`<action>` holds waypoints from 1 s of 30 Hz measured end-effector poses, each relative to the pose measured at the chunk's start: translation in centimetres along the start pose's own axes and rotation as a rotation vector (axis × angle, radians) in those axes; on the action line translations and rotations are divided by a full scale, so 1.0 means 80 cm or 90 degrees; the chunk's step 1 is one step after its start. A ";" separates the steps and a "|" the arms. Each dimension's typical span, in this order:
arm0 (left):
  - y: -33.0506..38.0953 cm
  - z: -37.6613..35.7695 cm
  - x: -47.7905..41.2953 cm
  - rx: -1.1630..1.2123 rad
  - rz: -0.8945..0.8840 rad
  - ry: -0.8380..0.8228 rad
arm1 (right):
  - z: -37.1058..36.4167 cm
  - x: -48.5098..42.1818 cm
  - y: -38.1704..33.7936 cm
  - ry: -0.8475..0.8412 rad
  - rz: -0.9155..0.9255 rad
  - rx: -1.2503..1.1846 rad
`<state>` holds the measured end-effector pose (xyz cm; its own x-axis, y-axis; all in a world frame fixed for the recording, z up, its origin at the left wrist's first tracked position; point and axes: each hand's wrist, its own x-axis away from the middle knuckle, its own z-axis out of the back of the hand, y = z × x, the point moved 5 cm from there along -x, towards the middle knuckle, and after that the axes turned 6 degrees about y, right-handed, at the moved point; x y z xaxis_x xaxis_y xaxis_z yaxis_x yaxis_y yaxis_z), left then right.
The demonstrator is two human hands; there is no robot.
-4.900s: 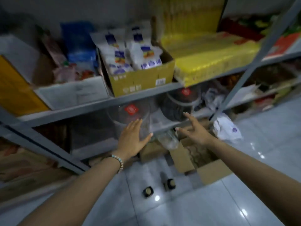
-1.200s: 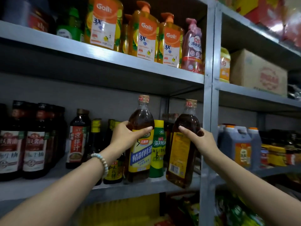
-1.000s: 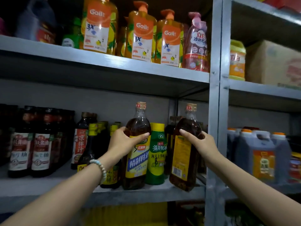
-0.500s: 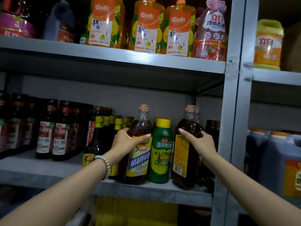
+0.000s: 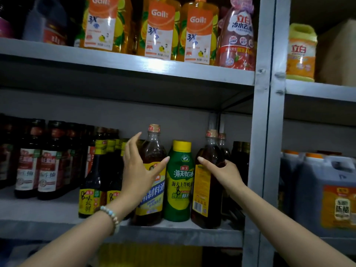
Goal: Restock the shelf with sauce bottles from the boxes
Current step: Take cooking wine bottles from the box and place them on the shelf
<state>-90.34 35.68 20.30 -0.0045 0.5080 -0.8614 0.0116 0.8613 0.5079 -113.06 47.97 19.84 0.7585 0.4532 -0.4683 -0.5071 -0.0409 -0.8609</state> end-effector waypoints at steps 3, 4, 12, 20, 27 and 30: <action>0.043 -0.002 0.012 0.024 -0.121 0.032 | 0.006 0.002 -0.017 -0.069 0.007 0.029; 0.052 -0.010 0.015 0.043 -0.129 -0.002 | 0.008 0.003 -0.029 -0.099 0.020 0.013; 0.051 -0.102 0.042 0.123 0.053 -0.343 | 0.024 -0.045 -0.102 -0.199 0.081 -0.108; 0.059 -0.128 0.049 0.188 0.103 -0.382 | 0.033 -0.044 -0.102 -0.142 0.138 -0.012; 0.055 -0.150 0.062 0.190 0.125 -0.419 | 0.042 -0.044 -0.108 0.018 0.190 0.017; 0.051 -0.158 0.066 0.179 0.126 -0.410 | 0.042 -0.044 -0.113 0.076 0.211 0.077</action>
<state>-102.94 42.01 17.94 0.6129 0.4737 -0.6325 0.2079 0.6755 0.7074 -112.51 49.75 29.91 0.5838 0.3255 -0.7438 -0.7726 -0.0587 -0.6321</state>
